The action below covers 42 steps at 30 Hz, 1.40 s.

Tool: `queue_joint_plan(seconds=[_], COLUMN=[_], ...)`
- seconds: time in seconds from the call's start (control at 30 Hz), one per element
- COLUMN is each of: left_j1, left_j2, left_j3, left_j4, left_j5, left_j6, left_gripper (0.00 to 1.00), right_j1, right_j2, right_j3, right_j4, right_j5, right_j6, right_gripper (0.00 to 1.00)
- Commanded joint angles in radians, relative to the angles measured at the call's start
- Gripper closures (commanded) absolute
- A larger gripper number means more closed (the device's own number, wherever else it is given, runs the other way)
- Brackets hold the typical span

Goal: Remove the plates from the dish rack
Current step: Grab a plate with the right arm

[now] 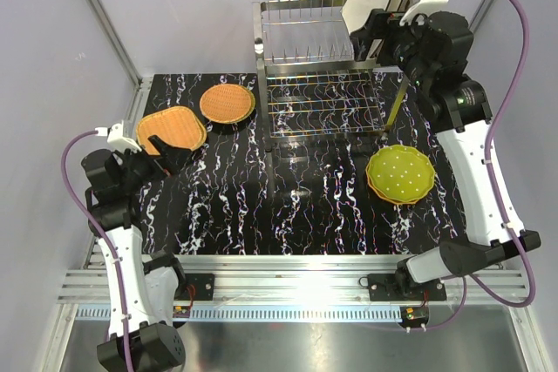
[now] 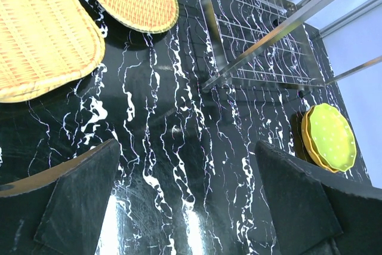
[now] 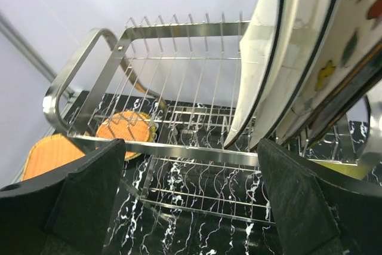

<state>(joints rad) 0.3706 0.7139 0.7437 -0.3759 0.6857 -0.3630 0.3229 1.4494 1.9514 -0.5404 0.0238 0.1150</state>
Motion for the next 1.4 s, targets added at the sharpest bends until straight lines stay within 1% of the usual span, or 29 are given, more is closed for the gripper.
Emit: queue_joint_plan(seconds=[0.0,0.17,0.27,0.47,0.57,0.6,0.83,1.13,1.37], left_j1=[0.004,0.004,0.004,0.004,0.004,0.005,0.004,0.004,0.004], left_j2=[-0.013,-0.013,-0.016,-0.021,-0.019,-0.019,-0.008,0.032,0.038], left_j3=[0.002,0.003,0.0,-0.006,-0.006,-0.006,-0.006,0.034,0.036], left_j4=[0.006,0.003,0.003,0.005,0.005,0.005,0.031,0.042,0.042], left_j5=[0.041,0.043,0.041,0.041,0.04,0.04,0.054,0.071,0.068], left_j6=[-0.005,-0.008,-0.008,-0.007,-0.004,-0.004,-0.022,-0.033,-0.033], left_gripper=[0.01,0.01,0.01,0.01,0.01,0.01,0.01,0.01,0.01], right_j1=[-0.004,-0.007,-0.01,-0.019,-0.019,-0.019,-0.019,-0.019,-0.019], right_j2=[0.02,0.072,0.109,0.204,0.239,0.246,0.278,0.315,0.37], right_j3=[0.082,0.173,0.234,0.372,0.415,0.422,0.442,0.446,0.472], right_j4=[0.002,-0.052,-0.09,-0.176,-0.194,-0.196,-0.187,-0.159,-0.133], right_j5=[0.094,0.146,0.148,0.091,0.09,0.094,0.145,0.206,0.274], right_j6=[0.061,0.126,0.184,0.304,0.339,0.348,0.333,0.27,0.215], right_gripper=[0.0,0.0,0.0,0.01,0.02,0.04,0.1,0.11,0.11])
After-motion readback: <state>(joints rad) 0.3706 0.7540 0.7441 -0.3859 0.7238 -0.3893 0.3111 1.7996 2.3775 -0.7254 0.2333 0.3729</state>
